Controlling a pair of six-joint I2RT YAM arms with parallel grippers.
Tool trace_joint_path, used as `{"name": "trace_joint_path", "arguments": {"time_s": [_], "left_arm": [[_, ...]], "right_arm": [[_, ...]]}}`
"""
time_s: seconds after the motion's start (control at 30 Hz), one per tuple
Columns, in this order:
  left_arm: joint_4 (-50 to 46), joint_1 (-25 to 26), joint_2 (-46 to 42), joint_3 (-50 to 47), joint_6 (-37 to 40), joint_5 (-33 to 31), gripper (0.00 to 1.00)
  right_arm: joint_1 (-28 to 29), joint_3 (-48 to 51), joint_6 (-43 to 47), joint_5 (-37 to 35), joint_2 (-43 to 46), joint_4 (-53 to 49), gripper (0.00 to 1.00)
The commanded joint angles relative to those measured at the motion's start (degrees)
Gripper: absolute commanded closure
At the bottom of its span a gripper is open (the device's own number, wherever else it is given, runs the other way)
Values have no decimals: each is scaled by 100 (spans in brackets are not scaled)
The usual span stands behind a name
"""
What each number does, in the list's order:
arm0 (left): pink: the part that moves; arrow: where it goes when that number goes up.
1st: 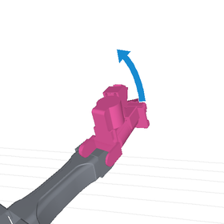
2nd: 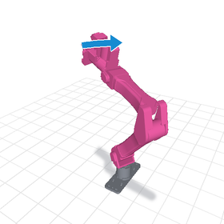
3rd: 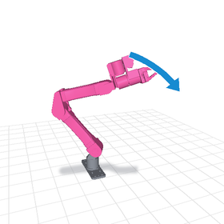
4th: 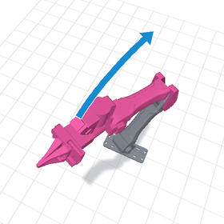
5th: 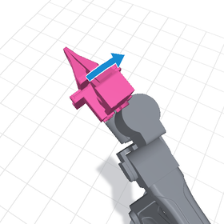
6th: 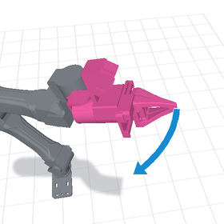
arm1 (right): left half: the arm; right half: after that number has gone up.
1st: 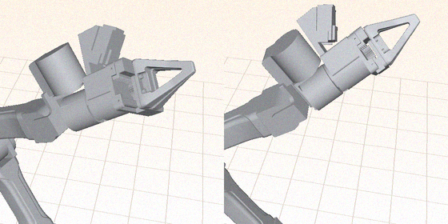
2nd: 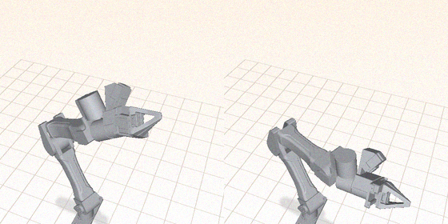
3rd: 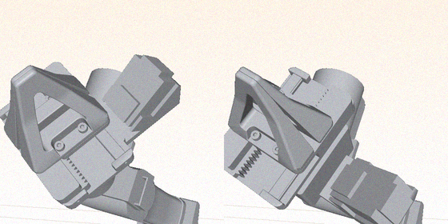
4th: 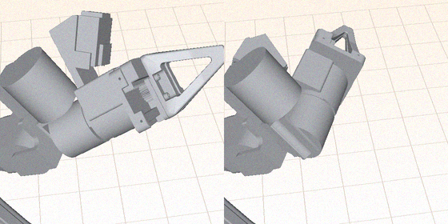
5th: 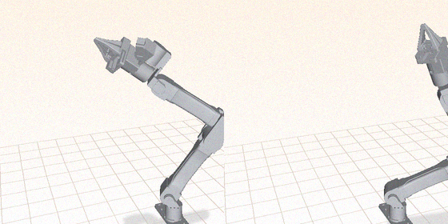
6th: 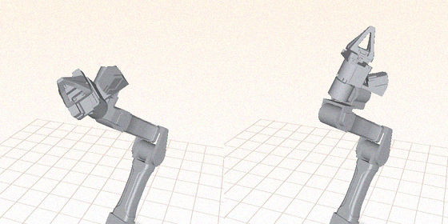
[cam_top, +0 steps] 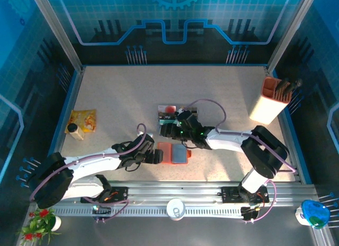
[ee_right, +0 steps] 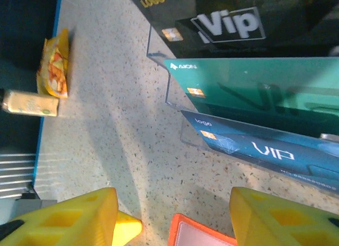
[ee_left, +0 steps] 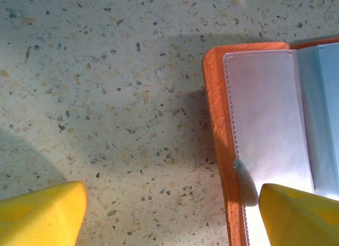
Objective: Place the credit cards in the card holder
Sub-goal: Flip over the card slot on the card holder, then pick up the credit card from the storage box.
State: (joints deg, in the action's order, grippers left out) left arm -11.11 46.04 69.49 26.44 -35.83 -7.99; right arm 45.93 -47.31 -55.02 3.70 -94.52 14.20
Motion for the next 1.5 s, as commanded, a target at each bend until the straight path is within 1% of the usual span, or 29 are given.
{"name": "trace_joint_path", "arguments": {"time_s": [0.0, 0.23, 0.63, 0.73, 0.8, 0.9, 0.97, 1.07, 1.17, 1.33, 1.47], "left_arm": [[-80, 30, 44, 42, 88, -133, 15], [-110, 29, 21, 58, 118, -121, 15], [-119, 28, 74, 118, 125, -111, 15], [-143, 28, 64, 138, 128, -120, 15], [-155, 30, 56, 153, 126, -133, 15], [-163, 30, 47, 153, 129, -146, 15], [-180, 32, 30, 152, 121, -150, 15], [-154, 28, -14, 125, 92, -166, 15], [-174, 32, -71, 114, 85, -183, 15], [-216, 28, -96, 100, 94, -207, 15], [-216, 35, -118, 73, 83, -221, 15]], "right_arm": [[-41, -273, 371, 212, -329, -393, 41], [-49, -712, 385, 274, -745, -389, 42], [-341, -1158, 577, 135, -1126, -549, 42], [-383, -1319, 731, 262, -1174, -666, 42], [-401, -1409, 904, 472, -1111, -774, 42], [-402, -1423, 1195, 846, -803, -895, 43], [-387, -1441, 1492, 899, -534, -1200, 43], [-365, -1572, 2147, 578, -175, -1893, 43], [-385, -1853, 2748, 204, -75, -2592, 43], [-379, -2473, 3538, -216, -305, -3443, 45], [-319, -3016, 4137, -508, -726, -4063, 49]]}}
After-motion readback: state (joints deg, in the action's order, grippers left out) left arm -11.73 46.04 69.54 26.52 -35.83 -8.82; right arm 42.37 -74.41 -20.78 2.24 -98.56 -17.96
